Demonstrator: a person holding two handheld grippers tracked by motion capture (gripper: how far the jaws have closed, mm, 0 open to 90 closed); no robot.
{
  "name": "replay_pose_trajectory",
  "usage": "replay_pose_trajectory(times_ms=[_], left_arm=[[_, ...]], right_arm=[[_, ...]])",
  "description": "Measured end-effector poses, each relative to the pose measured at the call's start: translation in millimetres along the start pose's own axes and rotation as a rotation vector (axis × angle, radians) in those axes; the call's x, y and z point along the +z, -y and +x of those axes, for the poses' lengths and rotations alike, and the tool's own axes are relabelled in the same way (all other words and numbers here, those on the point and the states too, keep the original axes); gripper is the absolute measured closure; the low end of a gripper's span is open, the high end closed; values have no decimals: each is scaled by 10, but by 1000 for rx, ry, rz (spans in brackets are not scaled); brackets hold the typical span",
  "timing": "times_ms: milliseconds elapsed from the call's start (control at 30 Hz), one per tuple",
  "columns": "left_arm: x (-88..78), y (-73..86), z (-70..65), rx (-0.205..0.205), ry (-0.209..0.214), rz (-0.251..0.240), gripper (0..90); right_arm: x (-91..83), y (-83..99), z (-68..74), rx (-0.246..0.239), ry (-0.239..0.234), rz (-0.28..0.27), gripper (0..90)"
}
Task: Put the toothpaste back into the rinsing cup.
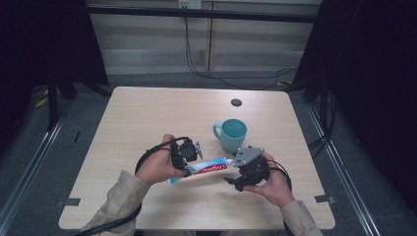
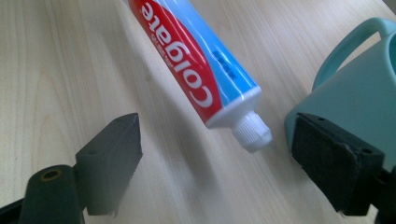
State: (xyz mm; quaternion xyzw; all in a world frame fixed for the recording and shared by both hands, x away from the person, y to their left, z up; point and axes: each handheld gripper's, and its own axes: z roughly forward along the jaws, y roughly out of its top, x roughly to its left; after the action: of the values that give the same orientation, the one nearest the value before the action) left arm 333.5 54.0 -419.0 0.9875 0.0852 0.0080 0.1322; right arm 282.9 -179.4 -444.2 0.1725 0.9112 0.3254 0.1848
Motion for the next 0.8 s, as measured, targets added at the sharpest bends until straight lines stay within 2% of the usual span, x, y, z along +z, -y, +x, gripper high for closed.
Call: replay_pose_trajectory(times_ms=[67,200,233,467,500,700,767,800], left_arm=[[1,-10,2,0,3,2,753],[13,-43,1,1,2,3,753],[24,-54,-3,-7,7,-4,753],[22,-91,7,-4,12,-4,752],[21,-95,8,-6,12,-6,752],[7,-99,16,-17,15,-16,752],[3,-99,17,-17,14,-15,752],[3,-98,16,-18,15,-16,752]], right_arm=[[4,-10,5,-1,-3,4,163],[16,-55,21,-34,-6,5,169],[18,-81,30,-56,-4,4,173],[33,-157,68,-97,-1,8,186],[42,-173,79,-120,10,12,191],[64,-217,126,-177,37,22,217],[63,-244,126,-230,54,22,235],[63,-244,126,-230,54,22,235]])
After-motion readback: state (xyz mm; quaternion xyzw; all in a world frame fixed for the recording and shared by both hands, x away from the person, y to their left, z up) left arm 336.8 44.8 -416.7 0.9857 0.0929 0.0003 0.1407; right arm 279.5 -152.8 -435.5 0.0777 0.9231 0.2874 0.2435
